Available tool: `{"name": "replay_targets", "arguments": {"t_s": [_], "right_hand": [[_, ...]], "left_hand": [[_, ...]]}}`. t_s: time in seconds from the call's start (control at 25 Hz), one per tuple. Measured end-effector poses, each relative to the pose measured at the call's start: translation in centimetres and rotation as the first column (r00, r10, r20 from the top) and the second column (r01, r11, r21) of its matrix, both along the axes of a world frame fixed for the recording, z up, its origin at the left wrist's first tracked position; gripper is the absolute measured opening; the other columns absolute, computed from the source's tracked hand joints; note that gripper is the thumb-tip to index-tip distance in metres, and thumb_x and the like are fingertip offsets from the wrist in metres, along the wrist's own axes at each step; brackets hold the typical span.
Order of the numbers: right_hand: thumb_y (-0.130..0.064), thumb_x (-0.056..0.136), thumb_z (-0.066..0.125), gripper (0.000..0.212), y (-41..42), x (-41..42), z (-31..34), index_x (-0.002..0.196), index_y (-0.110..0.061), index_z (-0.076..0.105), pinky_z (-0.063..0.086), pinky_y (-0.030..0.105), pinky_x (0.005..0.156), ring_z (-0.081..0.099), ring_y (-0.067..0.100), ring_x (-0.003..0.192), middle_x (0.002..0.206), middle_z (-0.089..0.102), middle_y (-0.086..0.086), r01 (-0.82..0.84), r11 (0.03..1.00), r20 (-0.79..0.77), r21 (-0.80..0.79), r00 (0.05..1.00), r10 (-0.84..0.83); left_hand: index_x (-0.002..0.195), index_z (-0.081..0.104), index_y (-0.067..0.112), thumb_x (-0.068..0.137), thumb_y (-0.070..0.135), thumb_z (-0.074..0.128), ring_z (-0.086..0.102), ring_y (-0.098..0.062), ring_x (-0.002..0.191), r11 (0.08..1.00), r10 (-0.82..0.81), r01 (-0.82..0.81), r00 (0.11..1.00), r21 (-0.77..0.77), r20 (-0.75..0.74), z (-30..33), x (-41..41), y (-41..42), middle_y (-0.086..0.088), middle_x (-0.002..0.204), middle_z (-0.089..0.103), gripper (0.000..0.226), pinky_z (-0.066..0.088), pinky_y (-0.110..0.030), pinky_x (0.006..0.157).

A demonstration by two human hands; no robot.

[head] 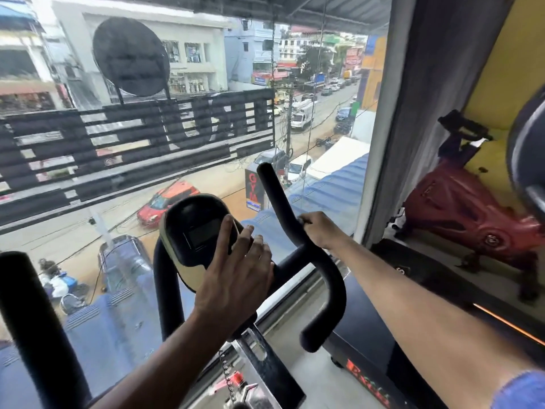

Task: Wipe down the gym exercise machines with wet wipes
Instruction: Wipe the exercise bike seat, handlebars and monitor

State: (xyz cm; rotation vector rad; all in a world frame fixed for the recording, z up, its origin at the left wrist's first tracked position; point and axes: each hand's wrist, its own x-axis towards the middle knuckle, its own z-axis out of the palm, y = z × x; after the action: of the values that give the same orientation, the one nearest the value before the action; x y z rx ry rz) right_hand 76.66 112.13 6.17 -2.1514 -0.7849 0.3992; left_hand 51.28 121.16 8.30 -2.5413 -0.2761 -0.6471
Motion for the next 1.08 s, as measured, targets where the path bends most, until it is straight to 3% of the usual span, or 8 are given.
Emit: {"name": "replay_targets", "arguments": {"t_s": [0.12,0.24,0.44,0.56,0.68,0.76,0.92,1.08], "right_hand": [[-0.011,0.09,0.046,0.026,-0.3,0.2,-0.6,0.068,-0.008,0.06,0.053,0.046,0.067,0.063,0.022,0.065,0.07,0.066,0.005,-0.009,0.999,-0.109,-0.046,0.994,0.004],[-0.009,0.093,0.043,0.023,-1.9,0.0,-1.2,0.081,-0.006,0.062,0.047,0.036,0.073,0.062,0.024,0.077,0.081,0.068,0.006,-0.008,0.997,0.105,-0.082,0.994,0.017],[-0.013,0.098,0.035,0.035,-2.0,-1.5,-2.5,0.113,-0.017,0.066,0.051,0.045,0.088,0.061,0.035,0.107,0.109,0.07,0.016,-0.004,0.998,0.267,-0.06,0.963,0.02],[-0.008,0.098,0.039,0.032,-3.8,-1.8,-1.6,0.109,-0.018,0.067,0.052,0.042,0.087,0.063,0.036,0.099,0.103,0.071,0.012,-0.095,0.992,0.412,-0.083,0.903,0.121],[0.002,0.092,0.056,0.033,-5.5,-2.6,-0.6,0.116,-0.015,0.071,0.057,0.04,0.083,0.068,0.029,0.098,0.106,0.069,0.004,-0.222,0.974,0.684,0.034,0.716,0.139],[0.004,0.088,0.062,0.035,-5.2,-2.1,0.4,0.118,-0.013,0.07,0.059,0.039,0.081,0.063,0.026,0.099,0.106,0.064,0.002,-0.272,0.962,0.812,0.025,0.567,0.139],[-0.006,0.094,0.055,0.021,-0.4,-0.4,5.8,0.11,-0.006,0.069,0.056,0.038,0.08,0.054,0.028,0.101,0.107,0.063,0.008,-0.365,0.931,0.948,-0.018,0.288,0.131],[-0.006,0.095,0.057,0.012,6.6,0.8,9.5,0.098,-0.01,0.068,0.05,0.037,0.09,0.056,0.029,0.103,0.104,0.062,0.009,-0.396,0.863,0.948,-0.315,-0.085,0.307]], "left_hand": [[0.124,0.072,0.006,0.101,0.035,0.055,0.051,-0.036,0.14,0.999,0.036,-0.035,0.999,0.026,-0.008,0.0,0.0,-0.1,-0.012,0.129,0.07,0.041,-0.011,-0.065,0.124],[0.128,0.07,0.004,0.103,0.035,0.048,0.051,-0.036,0.139,0.997,0.065,-0.066,0.998,0.047,0.013,-0.4,0.4,0.0,-0.014,0.132,0.067,0.046,-0.009,-0.064,0.125],[0.145,0.056,0.002,0.103,0.05,0.048,0.044,-0.035,0.145,0.99,0.127,-0.126,0.992,0.067,-0.005,-0.1,0.7,-0.2,-0.015,0.148,0.057,0.064,-0.011,-0.064,0.125],[0.151,0.05,0.006,0.101,0.054,0.05,0.031,-0.033,0.154,0.994,0.105,-0.105,0.994,0.036,-0.003,-0.2,-0.5,-0.3,-0.015,0.16,0.045,0.069,-0.004,-0.067,0.125],[0.152,0.05,0.009,0.101,0.053,0.05,0.018,-0.026,0.159,0.991,0.131,-0.134,0.984,0.014,0.117,-1.0,-2.2,-0.1,-0.008,0.167,0.035,0.067,0.001,-0.072,0.123],[0.155,0.046,0.01,0.101,0.053,0.045,0.011,-0.025,0.161,0.986,0.16,-0.165,0.975,0.02,0.153,-1.3,-2.5,0.0,-0.006,0.171,0.026,0.069,-0.002,-0.072,0.122],[0.16,0.038,0.01,0.1,0.052,0.044,0.008,-0.026,0.161,0.983,0.18,-0.181,0.962,-0.012,0.206,-1.8,-2.2,0.0,-0.007,0.173,0.016,0.073,-0.002,-0.071,0.122],[0.161,0.035,0.01,0.097,0.047,0.048,0.009,-0.026,0.161,0.98,0.199,-0.196,0.943,-0.037,0.267,-2.0,-2.4,0.1,-0.006,0.173,0.015,0.074,0.0,-0.071,0.123]]}}
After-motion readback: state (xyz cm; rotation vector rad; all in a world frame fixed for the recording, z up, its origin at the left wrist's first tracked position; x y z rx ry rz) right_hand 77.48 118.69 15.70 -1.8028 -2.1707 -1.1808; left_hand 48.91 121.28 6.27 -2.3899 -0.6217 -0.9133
